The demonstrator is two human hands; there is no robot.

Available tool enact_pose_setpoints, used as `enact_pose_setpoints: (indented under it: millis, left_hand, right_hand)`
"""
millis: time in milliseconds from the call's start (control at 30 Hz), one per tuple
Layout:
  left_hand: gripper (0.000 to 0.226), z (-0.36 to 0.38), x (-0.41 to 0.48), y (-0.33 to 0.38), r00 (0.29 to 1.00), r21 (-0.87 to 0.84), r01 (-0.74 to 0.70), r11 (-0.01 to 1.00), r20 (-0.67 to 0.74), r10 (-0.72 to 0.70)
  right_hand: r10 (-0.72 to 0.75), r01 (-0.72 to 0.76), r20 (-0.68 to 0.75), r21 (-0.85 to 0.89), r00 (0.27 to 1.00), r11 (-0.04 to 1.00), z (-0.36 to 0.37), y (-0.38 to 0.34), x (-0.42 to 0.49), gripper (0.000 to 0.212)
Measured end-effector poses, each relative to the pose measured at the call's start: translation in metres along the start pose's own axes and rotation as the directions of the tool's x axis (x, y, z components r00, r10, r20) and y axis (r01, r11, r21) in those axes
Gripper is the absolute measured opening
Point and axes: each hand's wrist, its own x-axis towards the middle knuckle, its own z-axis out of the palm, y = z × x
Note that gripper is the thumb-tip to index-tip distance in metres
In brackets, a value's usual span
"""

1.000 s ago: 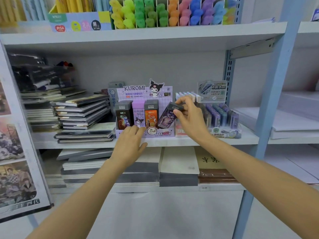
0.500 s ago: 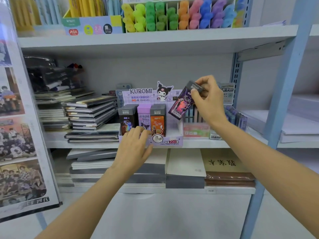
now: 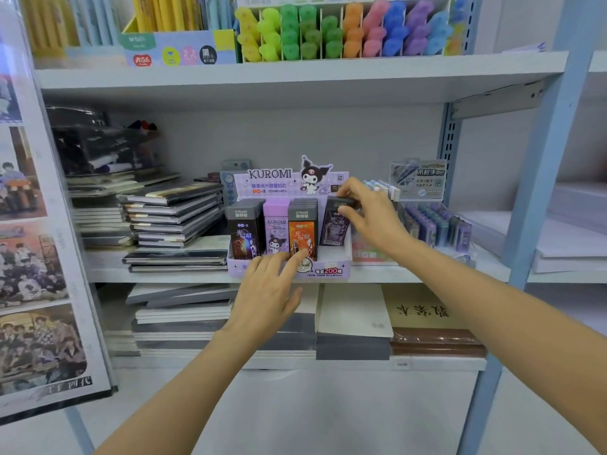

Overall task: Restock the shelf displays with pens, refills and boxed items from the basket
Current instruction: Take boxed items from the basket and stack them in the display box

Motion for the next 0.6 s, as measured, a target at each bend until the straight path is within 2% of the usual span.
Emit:
enact_pose_setpoints:
  millis: [400,500,600]
  left_hand:
    - [0.062,0.002,0.003,-0.001,0.999,-0.007,0.015,1.0,0.036,-0.015]
    - [0.063,0.001,0.004,0.0,0.999,-0.006,0.014,1.0,0.037,-0.014]
    - [0.064,0.002,0.002,0.0,1.0,0.004,0.002,1.0,0.021,-0.002]
  right_hand:
    - [-0.016,0.021,0.058,-0.096,0.998,0.995,0.009,0.007,0.019,0.012]
    - [-0.043,0.052,0.04,-0.236,0.998,0.97,0.009,0.008,0.023,0.014]
    - [-0.11,0.096,-0.014,-0.389,0.994,0.916,0.013,0.01,0.022,0.027]
